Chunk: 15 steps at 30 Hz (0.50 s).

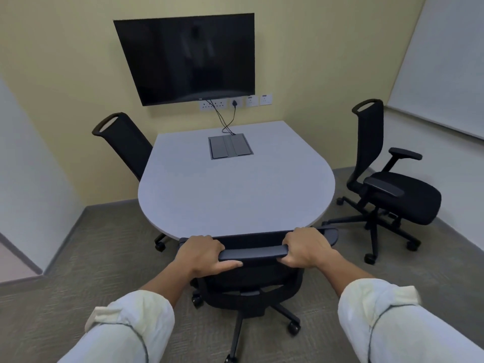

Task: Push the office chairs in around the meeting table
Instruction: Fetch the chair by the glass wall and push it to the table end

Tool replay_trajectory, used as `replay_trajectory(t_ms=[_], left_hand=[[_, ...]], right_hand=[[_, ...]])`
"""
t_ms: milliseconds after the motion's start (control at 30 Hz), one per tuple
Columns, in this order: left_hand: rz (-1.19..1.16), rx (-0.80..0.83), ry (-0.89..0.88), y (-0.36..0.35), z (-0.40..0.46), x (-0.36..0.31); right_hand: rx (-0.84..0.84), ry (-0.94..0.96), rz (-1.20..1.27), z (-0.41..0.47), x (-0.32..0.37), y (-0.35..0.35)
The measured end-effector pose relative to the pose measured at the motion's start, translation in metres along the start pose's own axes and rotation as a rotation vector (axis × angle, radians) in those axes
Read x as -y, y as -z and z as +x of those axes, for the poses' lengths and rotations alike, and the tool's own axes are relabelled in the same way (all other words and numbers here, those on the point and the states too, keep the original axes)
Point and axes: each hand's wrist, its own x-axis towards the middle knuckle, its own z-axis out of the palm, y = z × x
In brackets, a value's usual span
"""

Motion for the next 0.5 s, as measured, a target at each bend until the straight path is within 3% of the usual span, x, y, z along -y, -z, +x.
replay_trajectory(t_ms=[167,267,500], left_hand=[[0.008,0.106,0.025,0.016,-0.006,-0.011],[0.034,0.055,0.026,0.03,-0.005,-0.02],[0.073,-0.109,0.126,0.091,0.063,-0.057]], right_hand=[[-0.042,0.118,0.142,-0.014,0.0,0.006],[-0.12,0.207,0.242,-0.022,-0.014,0.014],[-0.303,0.054,0.267,-0.016,-0.082,0.065]])
